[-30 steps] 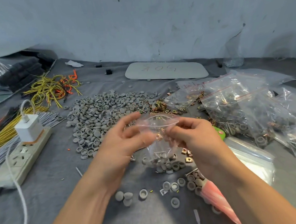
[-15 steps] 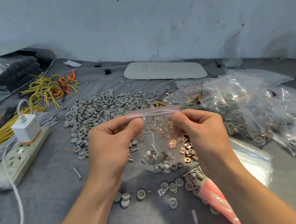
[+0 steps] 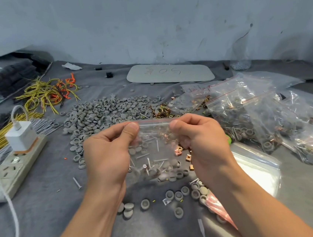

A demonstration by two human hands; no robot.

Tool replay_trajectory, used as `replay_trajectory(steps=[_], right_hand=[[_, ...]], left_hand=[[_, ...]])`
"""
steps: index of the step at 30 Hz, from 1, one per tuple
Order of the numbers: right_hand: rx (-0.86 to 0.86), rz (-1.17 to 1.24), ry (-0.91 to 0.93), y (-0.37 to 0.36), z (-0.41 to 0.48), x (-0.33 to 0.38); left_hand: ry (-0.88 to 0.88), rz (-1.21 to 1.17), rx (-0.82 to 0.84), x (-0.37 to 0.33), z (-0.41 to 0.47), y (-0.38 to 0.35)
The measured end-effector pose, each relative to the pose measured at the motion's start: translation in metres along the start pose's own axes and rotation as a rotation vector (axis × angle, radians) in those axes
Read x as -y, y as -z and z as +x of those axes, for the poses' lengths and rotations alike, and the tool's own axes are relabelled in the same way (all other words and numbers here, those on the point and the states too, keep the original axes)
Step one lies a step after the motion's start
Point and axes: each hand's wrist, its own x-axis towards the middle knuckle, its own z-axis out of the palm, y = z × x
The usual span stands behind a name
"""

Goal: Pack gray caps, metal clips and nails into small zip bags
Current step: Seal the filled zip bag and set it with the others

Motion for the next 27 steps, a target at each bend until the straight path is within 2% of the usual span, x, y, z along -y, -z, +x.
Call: replay_trajectory(steps=[5,11,17,21,27], right_hand=[[0.023,-0.158,0.052,0.001,0.001,-0.006],[-0.047,-0.120,-0.022,0.005,-0.001,-0.008],[0.015,-0.078,-0.062,0.006,-0.003,0.001],[0.021,0.011,-0.073,0.002,-0.003,0.001],[0.064,-0.097,-0.012,-0.006,-0.007,-0.006]], left_hand=[[0.017,-0.004,0.098,-0.002,0.000,0.006],[0.006,0.062,0.107,-0.003,-0.001,0.013],[0.048,0.034,0.090,-0.007,0.000,0.015],[0.055,0.013,0.137,-0.008,-0.001,0.013],[0.067,0.061,0.254,-0.004,-0.005,0.009]])
